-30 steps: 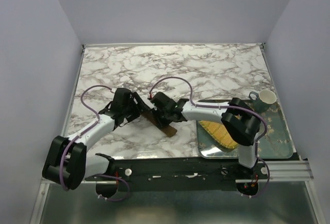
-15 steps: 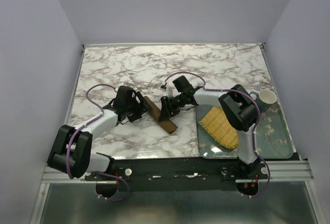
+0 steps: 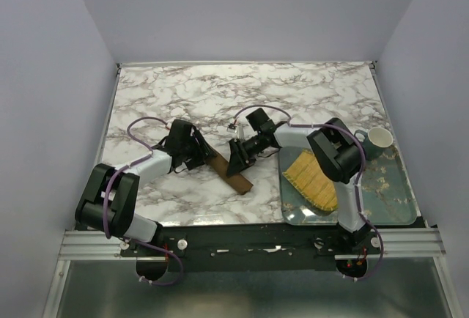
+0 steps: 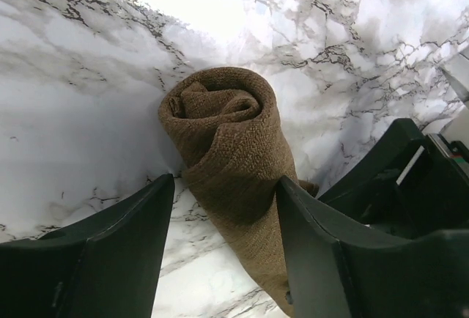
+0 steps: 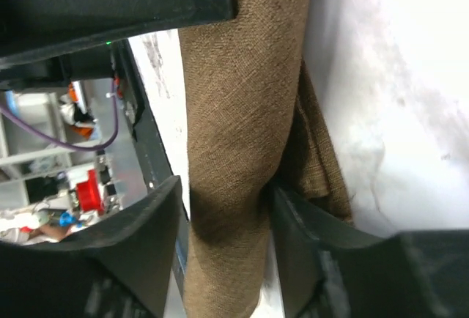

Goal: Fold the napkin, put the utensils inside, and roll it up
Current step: Roll the napkin with the utensil

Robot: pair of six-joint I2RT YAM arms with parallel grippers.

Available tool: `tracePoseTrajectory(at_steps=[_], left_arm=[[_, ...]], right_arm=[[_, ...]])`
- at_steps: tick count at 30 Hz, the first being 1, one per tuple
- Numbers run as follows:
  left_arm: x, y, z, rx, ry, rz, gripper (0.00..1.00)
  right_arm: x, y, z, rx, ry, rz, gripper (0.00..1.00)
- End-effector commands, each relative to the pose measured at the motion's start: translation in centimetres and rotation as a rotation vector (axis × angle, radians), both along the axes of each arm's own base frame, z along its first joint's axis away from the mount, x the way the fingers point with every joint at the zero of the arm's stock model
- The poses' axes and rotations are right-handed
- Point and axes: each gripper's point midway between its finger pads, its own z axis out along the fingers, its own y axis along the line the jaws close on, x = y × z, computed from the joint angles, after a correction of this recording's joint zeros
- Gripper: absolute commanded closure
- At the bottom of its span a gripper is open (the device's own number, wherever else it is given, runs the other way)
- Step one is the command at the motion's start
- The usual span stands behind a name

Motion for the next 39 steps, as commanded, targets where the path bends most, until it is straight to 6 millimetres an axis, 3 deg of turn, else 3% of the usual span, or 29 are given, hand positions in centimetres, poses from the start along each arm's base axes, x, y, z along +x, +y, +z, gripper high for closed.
tracePoseTrajectory(at_steps=[1, 9, 20, 26, 39], left_arm=[[0.5, 0.7, -0.4, 0.049, -0.023, 0.0, 0.37], [0.4, 0.2, -0.1, 0.03, -0.029, -0.012, 0.41], [0.6, -0.2, -0.1, 0.018, -0.019, -0.02, 0.42], [0.3, -0.7, -0.7, -0.013, 0.018, -0.027, 0.43], [0.3, -1.1, -0.8, -0.034, 0.037, -0.034, 0.43]], right_arm=[[1.5, -2.5, -0.7, -0.261, -0.131, -0.11, 0.35], [2.9, -4.3, 2.0, -0.54, -0.423, -0.27, 0.16], [2.6, -2.9, 4.8, -0.775, -0.944, -0.334, 0.13], [2.0, -1.7, 3.5, -0.811, -1.064, -0.288, 0.13], [1.7, -0.6, -0.7, -0.827, -1.071, -0.217, 0.21]])
